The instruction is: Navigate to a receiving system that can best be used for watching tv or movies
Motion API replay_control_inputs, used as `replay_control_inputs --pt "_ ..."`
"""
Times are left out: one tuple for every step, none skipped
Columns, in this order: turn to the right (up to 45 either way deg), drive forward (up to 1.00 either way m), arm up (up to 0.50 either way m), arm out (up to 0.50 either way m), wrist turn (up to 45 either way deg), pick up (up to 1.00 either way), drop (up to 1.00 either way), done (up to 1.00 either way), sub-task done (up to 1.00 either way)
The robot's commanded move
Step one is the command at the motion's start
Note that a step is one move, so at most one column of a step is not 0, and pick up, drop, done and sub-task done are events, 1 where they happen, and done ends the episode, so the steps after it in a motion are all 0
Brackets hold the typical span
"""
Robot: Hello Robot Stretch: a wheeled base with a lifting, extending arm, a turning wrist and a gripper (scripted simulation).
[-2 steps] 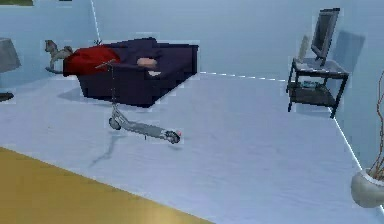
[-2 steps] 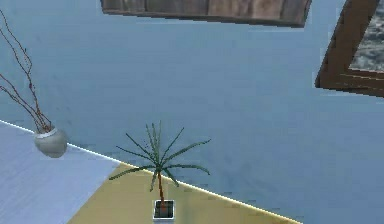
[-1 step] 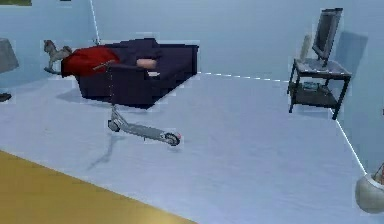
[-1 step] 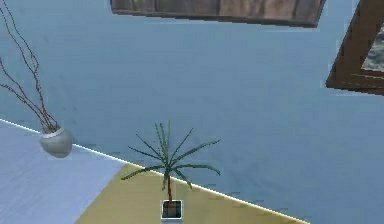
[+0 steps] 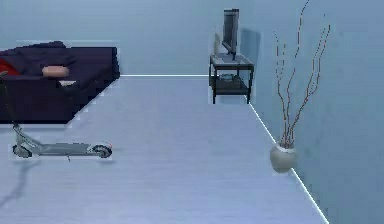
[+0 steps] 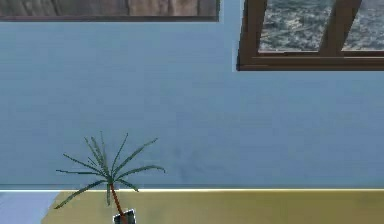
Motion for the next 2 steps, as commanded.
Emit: replay_control_inputs --pt "0.0 0.65 0.00 0.00 0.0 0.00 0.00 0.00 0.00" --pt "3.0 0.00 0.00 0.00 0.0 0.00 0.00 0.00 0.00"
